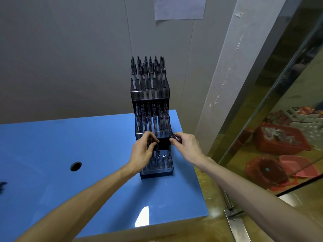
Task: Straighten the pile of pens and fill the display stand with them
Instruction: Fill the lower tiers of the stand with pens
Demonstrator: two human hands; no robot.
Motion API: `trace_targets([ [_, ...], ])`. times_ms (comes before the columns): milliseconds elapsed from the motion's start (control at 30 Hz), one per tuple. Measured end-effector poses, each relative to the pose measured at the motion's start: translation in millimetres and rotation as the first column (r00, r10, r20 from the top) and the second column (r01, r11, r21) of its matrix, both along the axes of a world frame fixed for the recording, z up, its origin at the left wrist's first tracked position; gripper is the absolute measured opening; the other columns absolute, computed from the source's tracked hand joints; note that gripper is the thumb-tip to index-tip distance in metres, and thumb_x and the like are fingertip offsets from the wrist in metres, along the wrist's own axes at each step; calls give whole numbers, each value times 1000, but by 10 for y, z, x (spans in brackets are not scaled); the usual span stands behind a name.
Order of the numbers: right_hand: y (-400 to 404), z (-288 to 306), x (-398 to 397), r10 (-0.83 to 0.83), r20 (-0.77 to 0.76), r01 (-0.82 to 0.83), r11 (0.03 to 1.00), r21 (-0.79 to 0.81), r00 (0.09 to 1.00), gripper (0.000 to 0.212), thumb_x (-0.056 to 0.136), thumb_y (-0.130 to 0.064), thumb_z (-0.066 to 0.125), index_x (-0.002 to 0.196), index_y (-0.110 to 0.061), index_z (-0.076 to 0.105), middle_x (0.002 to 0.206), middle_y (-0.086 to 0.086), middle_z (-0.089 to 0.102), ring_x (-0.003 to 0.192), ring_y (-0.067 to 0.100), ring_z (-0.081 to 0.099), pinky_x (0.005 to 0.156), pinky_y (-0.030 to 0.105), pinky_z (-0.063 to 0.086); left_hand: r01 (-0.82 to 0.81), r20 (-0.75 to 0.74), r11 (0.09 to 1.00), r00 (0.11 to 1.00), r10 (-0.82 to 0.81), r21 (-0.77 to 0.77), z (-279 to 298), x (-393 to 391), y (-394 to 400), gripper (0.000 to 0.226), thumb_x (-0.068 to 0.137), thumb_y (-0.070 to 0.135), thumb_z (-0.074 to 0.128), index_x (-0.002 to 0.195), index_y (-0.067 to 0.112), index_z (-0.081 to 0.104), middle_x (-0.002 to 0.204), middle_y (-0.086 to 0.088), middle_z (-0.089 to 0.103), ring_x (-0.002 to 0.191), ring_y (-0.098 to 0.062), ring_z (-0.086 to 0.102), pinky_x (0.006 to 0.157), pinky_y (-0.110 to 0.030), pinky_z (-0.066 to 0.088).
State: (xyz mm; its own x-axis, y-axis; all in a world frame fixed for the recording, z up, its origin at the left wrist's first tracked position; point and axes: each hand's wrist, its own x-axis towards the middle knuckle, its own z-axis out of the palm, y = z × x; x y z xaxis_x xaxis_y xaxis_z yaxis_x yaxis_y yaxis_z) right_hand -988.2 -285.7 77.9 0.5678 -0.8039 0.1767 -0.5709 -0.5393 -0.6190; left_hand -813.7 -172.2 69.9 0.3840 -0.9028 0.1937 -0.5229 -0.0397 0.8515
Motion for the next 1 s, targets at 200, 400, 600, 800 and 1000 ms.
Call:
trace_targets([
  [200,-15,-20,-25,43,-46,-45,998,-45,998,20,100,-39,62,94,-20,67,66,-13,53,63,14,52,56,31,35,2,27,1000,1000,-3,25,7,-3,-1,17,101,7,59,102,23,54,95,14,71,65,-8,61,58,-19,49],
  [400,-22,-52,-39,72,-20,-73,997,-33,997,20,99,-39,64,99,-21,71,68,-12,60,58,2,50,54,24,32,-13,2,1000,1000,13,18,3,-28,-1,15,101,7,60,102,22,55,93,13,70,64,-13,60,57,-22,50],
  [600,-36,-64,-75,49,-8,-49,999,-16,999,16,98,-38,66,92,-24,69,65,-12,57,58,3,50,52,18,29,-59,-81,997,995,55,-47,75,-10,-39,17,101,7,60,101,23,56,90,10,70,74,-21,65,68,-40,57],
  [800,-14,-76,-81,48,-1,-48,999,4,999,14,99,-38,65,95,-25,70,66,-11,60,58,1,51,52,20,30,-85,-90,992,993,77,-91,176,-17,-41,23,101,5,56,102,28,51,98,10,73,94,-11,69,81,-33,56],
  [1000,-13,-109,-81,52,-53,-49,997,55,997,27,97,-35,67,74,-31,54,58,-9,51,55,7,44,50,24,30,-67,-6,993,998,66,-101,307,17,-16,25,104,6,50,106,30,46,103,14,71,85,-14,67,71,-41,56],
])
